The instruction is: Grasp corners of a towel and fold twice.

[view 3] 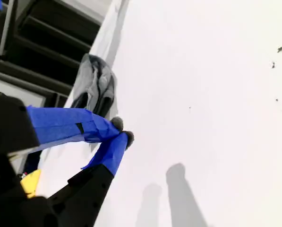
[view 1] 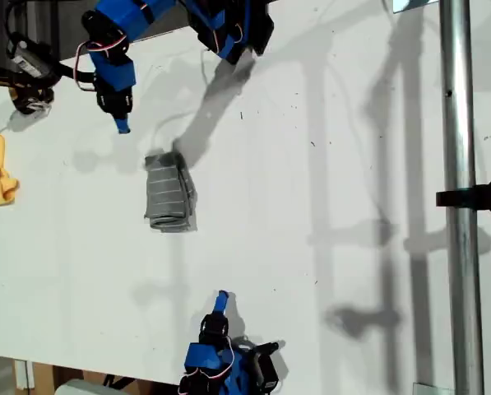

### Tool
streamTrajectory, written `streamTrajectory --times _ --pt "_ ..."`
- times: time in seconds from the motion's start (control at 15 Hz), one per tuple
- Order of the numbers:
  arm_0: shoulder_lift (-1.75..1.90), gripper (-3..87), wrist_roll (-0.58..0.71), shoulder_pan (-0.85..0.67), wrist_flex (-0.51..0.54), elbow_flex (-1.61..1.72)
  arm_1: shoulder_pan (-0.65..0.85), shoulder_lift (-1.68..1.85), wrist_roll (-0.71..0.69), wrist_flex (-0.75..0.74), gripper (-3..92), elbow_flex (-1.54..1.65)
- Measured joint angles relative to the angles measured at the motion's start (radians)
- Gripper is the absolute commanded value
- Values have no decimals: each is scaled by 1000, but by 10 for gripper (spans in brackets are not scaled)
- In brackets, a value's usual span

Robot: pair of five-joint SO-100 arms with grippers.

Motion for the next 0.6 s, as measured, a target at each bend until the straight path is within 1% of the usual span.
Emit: streamTrajectory --times 0.07,0.13,0.2,0.33,0.4,0.47,0.6 --pt "0 -7 -15 9 -3 0 11 127 20 9 -2 169" --pt "0 37 -37 12 5 0 18 258 44 12 -2 342" --pt "0 56 -80 21 25 0 14 394 87 17 -2 515" --pt "0 51 -137 63 57 0 6 746 199 66 -2 844" --pt "0 50 -163 84 80 0 -37 925 262 84 -2 948" --pt "0 50 -184 89 101 0 -44 1012 288 98 -2 991" --pt "0 50 -222 87 170 0 -57 1042 339 100 -2 1072"
